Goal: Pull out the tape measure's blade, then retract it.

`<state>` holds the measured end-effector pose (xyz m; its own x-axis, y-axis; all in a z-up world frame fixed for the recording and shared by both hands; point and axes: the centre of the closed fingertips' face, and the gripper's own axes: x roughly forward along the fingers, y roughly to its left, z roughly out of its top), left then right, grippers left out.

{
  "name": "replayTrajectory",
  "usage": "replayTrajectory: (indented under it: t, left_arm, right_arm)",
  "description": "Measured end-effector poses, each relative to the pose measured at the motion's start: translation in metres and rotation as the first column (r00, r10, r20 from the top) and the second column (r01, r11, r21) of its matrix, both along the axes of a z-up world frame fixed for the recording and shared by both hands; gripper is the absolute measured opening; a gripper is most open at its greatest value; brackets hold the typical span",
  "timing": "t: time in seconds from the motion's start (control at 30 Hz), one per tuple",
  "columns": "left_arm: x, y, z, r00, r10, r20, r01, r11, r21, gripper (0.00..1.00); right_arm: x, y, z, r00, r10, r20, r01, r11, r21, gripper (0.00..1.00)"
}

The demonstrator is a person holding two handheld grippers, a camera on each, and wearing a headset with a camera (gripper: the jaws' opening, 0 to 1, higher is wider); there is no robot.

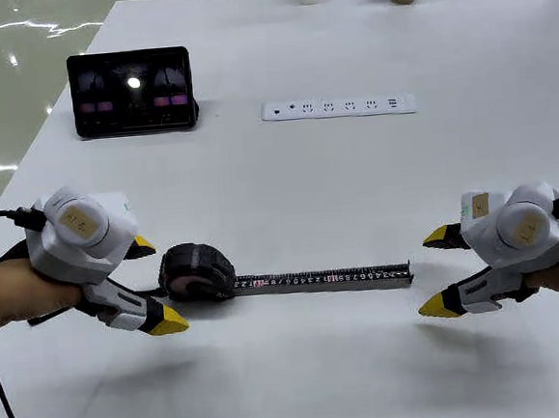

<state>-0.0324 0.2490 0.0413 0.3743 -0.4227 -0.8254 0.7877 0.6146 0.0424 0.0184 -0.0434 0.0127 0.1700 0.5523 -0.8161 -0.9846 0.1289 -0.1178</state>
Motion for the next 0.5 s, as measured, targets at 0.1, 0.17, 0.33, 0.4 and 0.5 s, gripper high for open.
replayTrajectory:
  t: [0.1, 0.17, 0.33, 0.4, 0.5]
  left_arm:
    - [-0.004, -0.002, 0.004, 1.0, 0.028, 0.01, -0.028, 0.999, -0.017, 0.74]
    - [-0.006, -0.003, 0.005, 0.999, 0.039, 0.014, -0.038, 0.999, -0.022, 0.76]
    - [-0.013, -0.005, 0.007, 0.995, 0.094, 0.022, -0.092, 0.994, -0.057, 0.81]
    - [-0.015, -0.006, 0.007, 0.994, 0.108, 0.025, -0.106, 0.992, -0.068, 0.82]
    - [-0.02, -0.005, 0.008, 0.991, 0.128, 0.028, -0.125, 0.989, -0.077, 0.84]
  right_arm:
    - [-0.004, 0.0, 0.003, 1.0, -0.02, 0.0, 0.02, 1.0, 0.018, 0.59]
    - [-0.006, 0.0, 0.005, 1.0, -0.03, -0.003, 0.03, 0.999, 0.028, 0.6]
    - [-0.013, -0.001, 0.007, 0.996, -0.082, -0.017, 0.083, 0.995, 0.053, 0.65]
    - [-0.015, -0.002, 0.008, 0.995, -0.098, -0.018, 0.098, 0.993, 0.059, 0.66]
    - [-0.019, -0.002, 0.01, 0.991, -0.13, -0.023, 0.131, 0.989, 0.07, 0.68]
